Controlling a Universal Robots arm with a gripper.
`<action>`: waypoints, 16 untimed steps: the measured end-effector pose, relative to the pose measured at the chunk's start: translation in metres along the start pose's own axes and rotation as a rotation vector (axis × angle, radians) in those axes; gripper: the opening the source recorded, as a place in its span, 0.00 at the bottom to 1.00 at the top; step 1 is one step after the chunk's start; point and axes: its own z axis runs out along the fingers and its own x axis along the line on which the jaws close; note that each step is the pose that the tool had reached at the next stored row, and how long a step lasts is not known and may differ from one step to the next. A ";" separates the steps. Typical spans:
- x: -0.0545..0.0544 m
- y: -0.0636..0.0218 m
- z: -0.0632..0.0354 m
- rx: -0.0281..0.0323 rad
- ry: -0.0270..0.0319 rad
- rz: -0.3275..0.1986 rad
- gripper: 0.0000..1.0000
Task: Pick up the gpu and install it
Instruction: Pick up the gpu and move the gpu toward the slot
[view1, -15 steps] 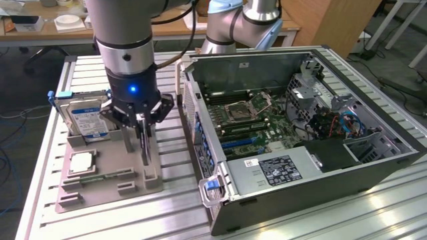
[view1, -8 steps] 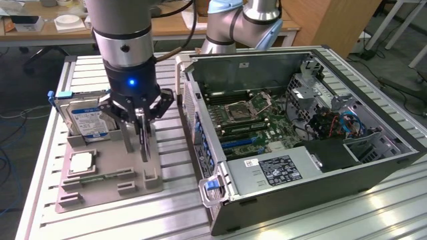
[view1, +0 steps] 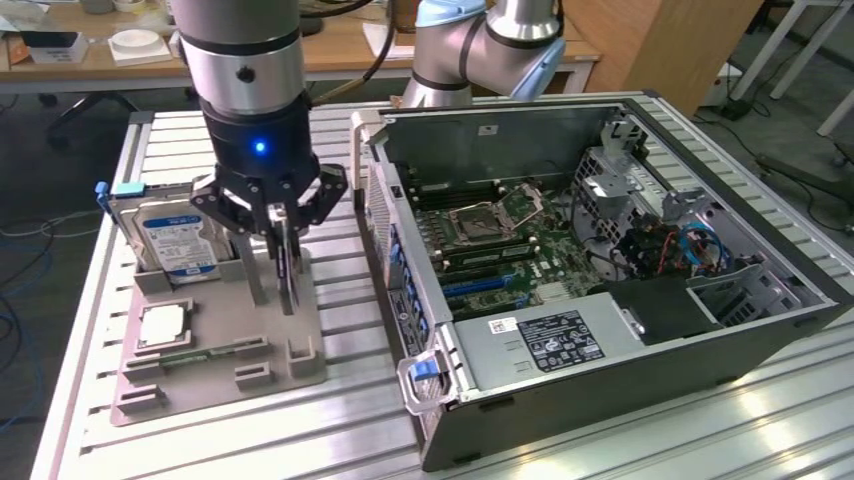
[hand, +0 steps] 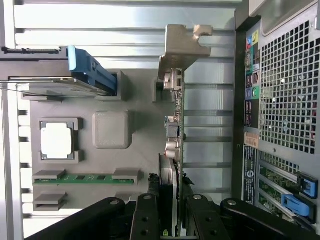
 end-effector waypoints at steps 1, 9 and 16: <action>0.000 0.0000 -0.0026 0.0001 0.0001 0.000 0.26; 0.000 0.0000 -0.0049 -0.0005 0.0000 0.000 0.26; 0.000 0.0002 -0.0085 -0.0017 0.0001 0.000 0.26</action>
